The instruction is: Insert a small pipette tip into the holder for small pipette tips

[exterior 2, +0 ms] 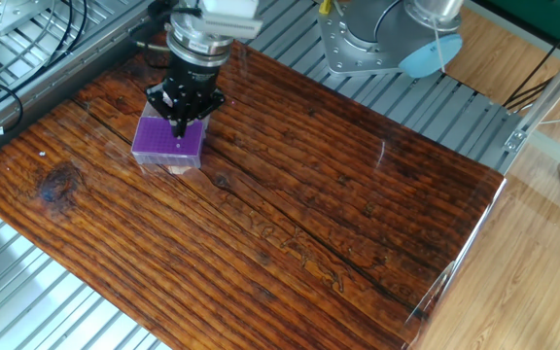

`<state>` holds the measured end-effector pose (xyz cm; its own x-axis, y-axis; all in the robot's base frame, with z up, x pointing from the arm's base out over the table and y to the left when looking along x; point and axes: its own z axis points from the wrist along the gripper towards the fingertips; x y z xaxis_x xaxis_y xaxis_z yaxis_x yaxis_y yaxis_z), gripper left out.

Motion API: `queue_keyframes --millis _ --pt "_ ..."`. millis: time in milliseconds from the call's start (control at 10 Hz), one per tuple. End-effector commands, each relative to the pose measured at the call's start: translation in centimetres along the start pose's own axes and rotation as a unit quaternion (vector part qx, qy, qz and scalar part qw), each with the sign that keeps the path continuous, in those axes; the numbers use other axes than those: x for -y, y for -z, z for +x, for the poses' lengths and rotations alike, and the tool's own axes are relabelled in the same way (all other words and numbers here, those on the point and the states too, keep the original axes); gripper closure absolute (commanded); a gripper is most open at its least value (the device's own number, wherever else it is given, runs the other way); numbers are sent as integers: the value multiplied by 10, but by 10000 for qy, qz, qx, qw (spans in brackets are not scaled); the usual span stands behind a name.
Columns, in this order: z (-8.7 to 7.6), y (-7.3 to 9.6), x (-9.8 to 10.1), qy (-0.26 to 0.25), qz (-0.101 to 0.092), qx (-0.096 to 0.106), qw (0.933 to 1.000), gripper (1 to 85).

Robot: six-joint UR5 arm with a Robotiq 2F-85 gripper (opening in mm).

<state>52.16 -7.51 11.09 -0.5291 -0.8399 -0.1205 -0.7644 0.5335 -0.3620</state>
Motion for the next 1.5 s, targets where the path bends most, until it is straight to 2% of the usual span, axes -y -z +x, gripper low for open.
queue_keyframes --millis 0,200,400,500,600,800,1100,1400 --pt "-13 4 6 -555 59 386 9977 847" --pt "-10 0 10 -618 83 390 9973 847" --pt "-9 -6 11 -762 11 593 9953 847" --pt "-8 -6 15 -908 42 643 9938 847" --pt "-4 -8 23 -1012 179 636 9927 847" --pt "-5 -10 21 -1270 90 670 9896 847" --pt "-10 -10 20 -1337 49 703 9885 847" --pt "-18 -6 21 -1816 -20 667 9811 847"
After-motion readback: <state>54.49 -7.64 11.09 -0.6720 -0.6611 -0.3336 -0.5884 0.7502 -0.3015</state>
